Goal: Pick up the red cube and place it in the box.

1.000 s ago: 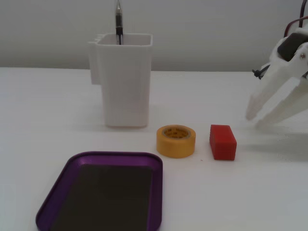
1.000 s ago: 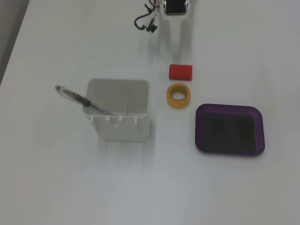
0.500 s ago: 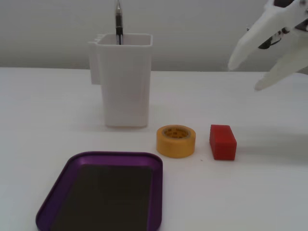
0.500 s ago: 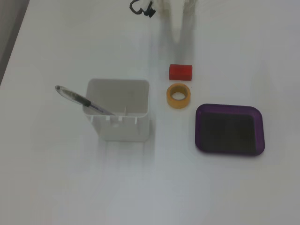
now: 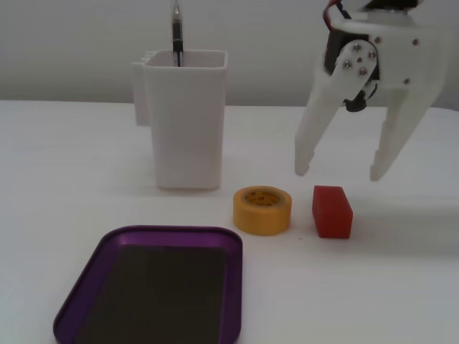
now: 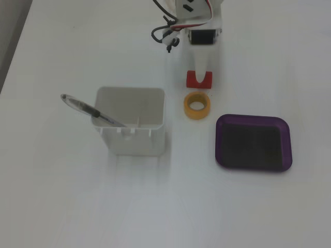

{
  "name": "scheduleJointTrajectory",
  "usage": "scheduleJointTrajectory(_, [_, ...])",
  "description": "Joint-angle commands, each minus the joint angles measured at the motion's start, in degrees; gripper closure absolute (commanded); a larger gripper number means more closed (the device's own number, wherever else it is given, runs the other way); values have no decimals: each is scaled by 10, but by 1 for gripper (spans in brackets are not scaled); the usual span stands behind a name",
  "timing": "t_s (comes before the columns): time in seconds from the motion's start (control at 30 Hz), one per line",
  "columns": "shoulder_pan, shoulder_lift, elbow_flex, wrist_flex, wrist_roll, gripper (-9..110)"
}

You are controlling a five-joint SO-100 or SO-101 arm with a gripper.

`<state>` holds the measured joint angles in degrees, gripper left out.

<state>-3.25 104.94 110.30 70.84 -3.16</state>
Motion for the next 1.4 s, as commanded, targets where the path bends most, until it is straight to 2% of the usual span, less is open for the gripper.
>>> scheduleJointTrajectory(0.0, [-6,-5,-28,1,4,77])
scheduleJointTrajectory(0.43, [-5,-4,69,-96,3,78])
scheduleJointTrajectory(1.17, [-4,-6,141,-188,-3,78])
scheduleJointTrajectory(1.37, [-4,-7,141,-196,-6,85])
